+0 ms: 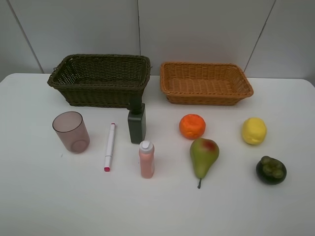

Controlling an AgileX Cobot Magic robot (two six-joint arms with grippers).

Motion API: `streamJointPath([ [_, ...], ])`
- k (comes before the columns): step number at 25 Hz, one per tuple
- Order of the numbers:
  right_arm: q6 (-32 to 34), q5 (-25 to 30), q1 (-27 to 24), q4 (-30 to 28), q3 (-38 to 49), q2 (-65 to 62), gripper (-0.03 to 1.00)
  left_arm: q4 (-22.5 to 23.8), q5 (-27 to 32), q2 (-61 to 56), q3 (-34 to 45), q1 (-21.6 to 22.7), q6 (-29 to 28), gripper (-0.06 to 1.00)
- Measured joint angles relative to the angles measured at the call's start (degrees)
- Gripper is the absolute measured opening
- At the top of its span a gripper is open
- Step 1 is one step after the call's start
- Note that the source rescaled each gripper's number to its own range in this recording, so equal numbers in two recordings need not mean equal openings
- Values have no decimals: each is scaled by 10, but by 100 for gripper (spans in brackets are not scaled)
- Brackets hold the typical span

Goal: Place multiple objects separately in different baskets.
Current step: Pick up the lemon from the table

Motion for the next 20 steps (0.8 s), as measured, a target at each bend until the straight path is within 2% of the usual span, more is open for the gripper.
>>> streamJointPath([
  [6, 0, -32, 0, 1, -104, 186, 100, 0, 0, 0, 0, 0, 0, 100],
  [12, -7, -38, 0, 17, -187, 343, 100, 0, 0, 0, 0, 0, 0, 100],
  [20, -15, -47, 0, 17, -199, 482, 100, 0, 0, 0, 0, 0, 0, 100],
])
